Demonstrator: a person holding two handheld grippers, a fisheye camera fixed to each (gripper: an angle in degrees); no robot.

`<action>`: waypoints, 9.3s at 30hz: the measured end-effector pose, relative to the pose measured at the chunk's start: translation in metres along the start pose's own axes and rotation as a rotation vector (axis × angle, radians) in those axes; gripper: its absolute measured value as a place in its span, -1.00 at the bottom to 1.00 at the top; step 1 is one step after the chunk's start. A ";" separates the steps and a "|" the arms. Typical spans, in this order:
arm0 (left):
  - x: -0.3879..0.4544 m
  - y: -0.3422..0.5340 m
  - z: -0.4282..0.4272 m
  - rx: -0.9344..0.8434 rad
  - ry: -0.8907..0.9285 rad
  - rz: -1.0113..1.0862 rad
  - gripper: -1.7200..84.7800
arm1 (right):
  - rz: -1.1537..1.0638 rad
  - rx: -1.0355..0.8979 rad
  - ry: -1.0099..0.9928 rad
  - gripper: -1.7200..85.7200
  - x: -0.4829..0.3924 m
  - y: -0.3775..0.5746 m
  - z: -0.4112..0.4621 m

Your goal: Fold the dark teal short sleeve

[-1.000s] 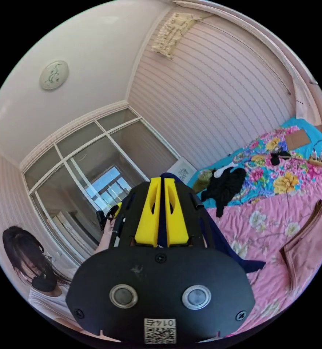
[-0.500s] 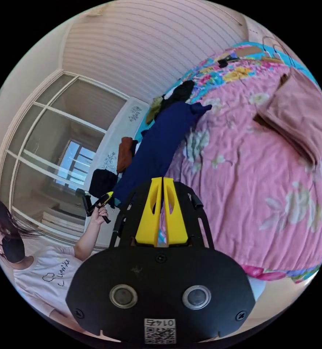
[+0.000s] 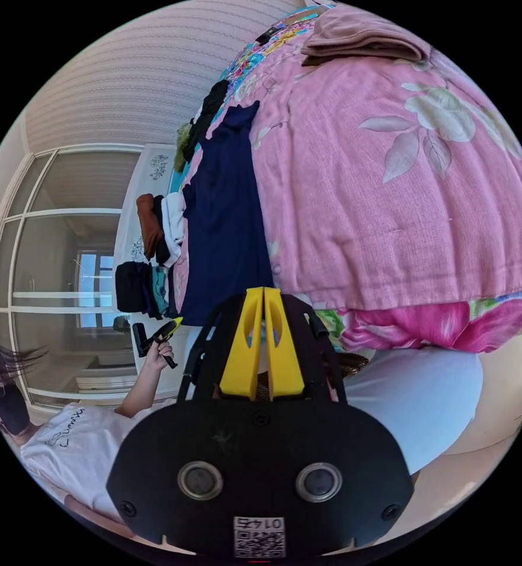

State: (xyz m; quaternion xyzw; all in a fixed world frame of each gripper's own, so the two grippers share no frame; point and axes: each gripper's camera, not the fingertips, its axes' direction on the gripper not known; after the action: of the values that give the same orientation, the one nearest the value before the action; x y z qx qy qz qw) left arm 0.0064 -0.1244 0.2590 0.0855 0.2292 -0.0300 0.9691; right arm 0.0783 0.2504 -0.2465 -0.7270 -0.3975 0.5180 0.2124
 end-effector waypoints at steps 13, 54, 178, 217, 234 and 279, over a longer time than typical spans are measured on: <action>-0.017 -0.010 0.008 -0.003 -0.003 0.008 -0.98 | -0.060 -0.008 0.156 -0.91 -0.032 -0.006 0.040; -0.062 0.164 0.012 0.127 -0.076 0.267 -0.98 | -0.134 0.045 0.192 -0.95 -0.052 0.071 0.020; -0.205 -0.186 0.070 0.426 -0.247 -0.329 -0.80 | -0.912 -0.423 0.275 -0.79 -0.614 -0.389 0.434; -0.090 -0.160 0.190 0.121 -0.258 0.188 -0.96 | -0.682 -0.301 0.214 -0.85 -0.453 -0.440 0.298; -0.101 -0.148 0.163 0.228 -0.238 0.172 -0.98 | -0.572 0.083 0.115 -0.89 -0.377 -0.371 0.173; 0.063 -0.237 0.395 -0.058 -0.097 0.498 -0.94 | -0.381 0.154 0.289 -0.94 -0.180 -0.146 0.034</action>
State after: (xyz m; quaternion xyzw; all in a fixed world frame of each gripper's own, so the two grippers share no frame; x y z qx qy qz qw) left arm 0.2130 -0.4295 0.5425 0.1098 0.1549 0.2120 0.9586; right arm -0.0317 0.1904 -0.0483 -0.6871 -0.4523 0.3881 0.4155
